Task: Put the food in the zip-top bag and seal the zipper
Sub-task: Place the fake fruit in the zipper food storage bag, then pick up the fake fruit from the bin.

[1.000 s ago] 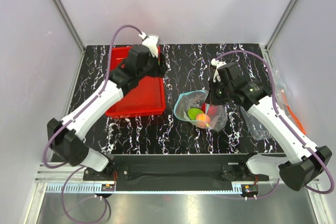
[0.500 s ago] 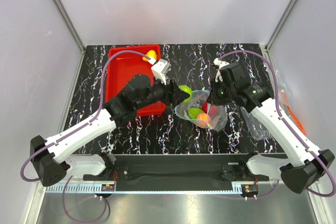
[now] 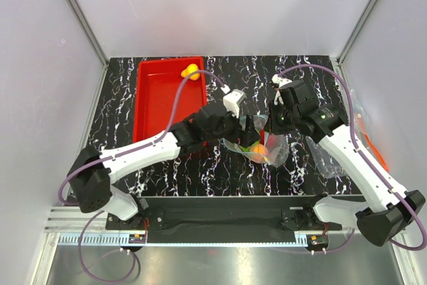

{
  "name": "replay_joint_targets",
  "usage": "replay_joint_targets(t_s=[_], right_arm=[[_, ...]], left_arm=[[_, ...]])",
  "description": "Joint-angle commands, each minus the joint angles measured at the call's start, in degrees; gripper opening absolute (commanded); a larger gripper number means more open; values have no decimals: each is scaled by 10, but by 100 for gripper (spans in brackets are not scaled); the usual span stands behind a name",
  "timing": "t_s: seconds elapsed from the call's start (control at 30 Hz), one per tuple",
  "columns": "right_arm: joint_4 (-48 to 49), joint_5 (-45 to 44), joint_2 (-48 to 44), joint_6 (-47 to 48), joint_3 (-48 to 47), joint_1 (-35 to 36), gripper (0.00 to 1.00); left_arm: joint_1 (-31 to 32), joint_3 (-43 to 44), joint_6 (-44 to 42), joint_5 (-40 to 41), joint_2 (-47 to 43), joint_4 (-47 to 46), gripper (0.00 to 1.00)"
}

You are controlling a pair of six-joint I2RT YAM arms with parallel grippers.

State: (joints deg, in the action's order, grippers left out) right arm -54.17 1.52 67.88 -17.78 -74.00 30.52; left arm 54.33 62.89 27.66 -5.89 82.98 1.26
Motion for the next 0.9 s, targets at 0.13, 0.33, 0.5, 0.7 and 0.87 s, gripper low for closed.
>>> replay_joint_targets(t_s=[0.13, 0.33, 0.5, 0.7, 0.87], right_arm=[[-13, -41, -20, 2, -27, -3, 0], [-10, -49, -21, 5, -24, -3, 0], [-9, -47, -22, 6, -22, -3, 0], [-12, -40, -24, 8, -23, -3, 0], [-10, -32, -21, 7, -24, -3, 0]], left_arm=[[15, 80, -40, 52, -21, 44, 99], [14, 106, -75, 82, -62, 137, 99], [-57, 59, -75, 100, -99, 132, 99], [-201, 10, -38, 91, -102, 82, 99], [-286, 6, -15, 134, -55, 9, 99]])
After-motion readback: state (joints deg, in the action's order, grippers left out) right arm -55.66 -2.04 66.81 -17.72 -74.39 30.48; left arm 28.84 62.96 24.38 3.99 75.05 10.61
